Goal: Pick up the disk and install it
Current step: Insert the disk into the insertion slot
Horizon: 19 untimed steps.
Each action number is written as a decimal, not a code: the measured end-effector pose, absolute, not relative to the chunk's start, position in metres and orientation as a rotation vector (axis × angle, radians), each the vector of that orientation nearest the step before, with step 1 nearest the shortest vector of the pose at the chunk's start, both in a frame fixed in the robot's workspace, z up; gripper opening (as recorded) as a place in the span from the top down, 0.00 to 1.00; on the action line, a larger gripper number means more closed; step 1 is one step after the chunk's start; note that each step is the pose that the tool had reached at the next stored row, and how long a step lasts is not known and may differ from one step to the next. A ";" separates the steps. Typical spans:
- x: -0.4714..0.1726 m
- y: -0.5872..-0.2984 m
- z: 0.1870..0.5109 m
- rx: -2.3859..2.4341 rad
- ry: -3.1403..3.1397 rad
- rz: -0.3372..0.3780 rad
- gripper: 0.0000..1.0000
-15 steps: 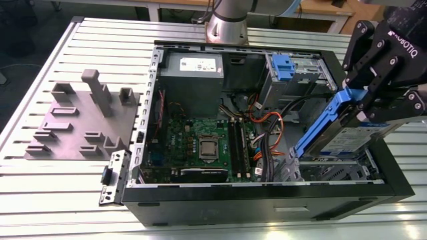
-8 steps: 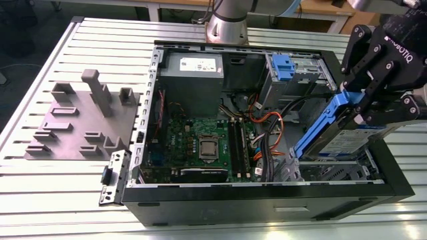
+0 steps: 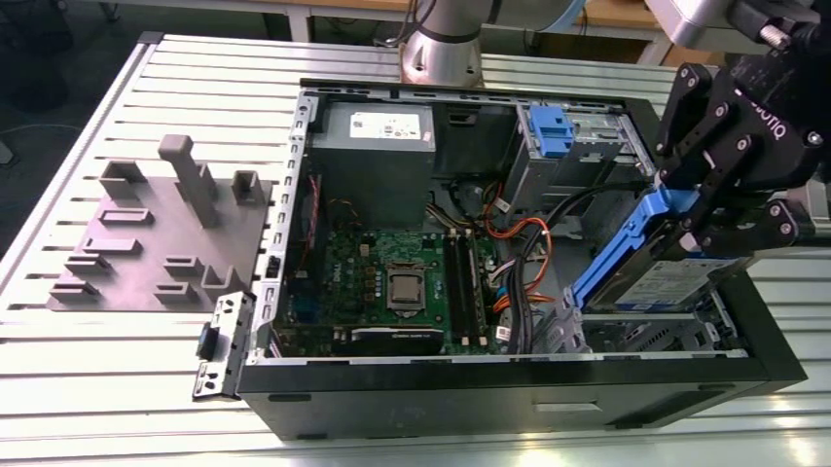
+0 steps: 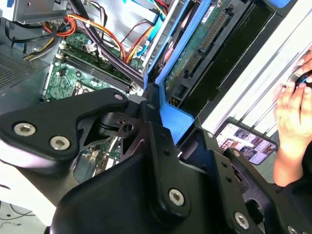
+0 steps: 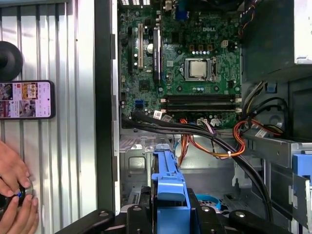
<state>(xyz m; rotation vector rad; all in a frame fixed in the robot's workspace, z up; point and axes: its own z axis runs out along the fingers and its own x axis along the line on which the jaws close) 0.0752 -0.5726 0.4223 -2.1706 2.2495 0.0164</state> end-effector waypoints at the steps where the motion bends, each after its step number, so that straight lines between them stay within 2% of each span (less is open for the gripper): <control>1: 0.075 -0.573 0.422 -2.171 2.249 0.016 0.63; 9: 0.075 -0.573 0.421 -2.170 2.249 0.016 0.63; 11: 0.075 -0.573 0.418 -2.170 2.249 0.017 0.62; 12: 0.075 -0.573 0.416 -2.170 2.249 0.017 0.56; 19: 0.075 -0.573 0.403 -2.171 2.249 0.016 0.56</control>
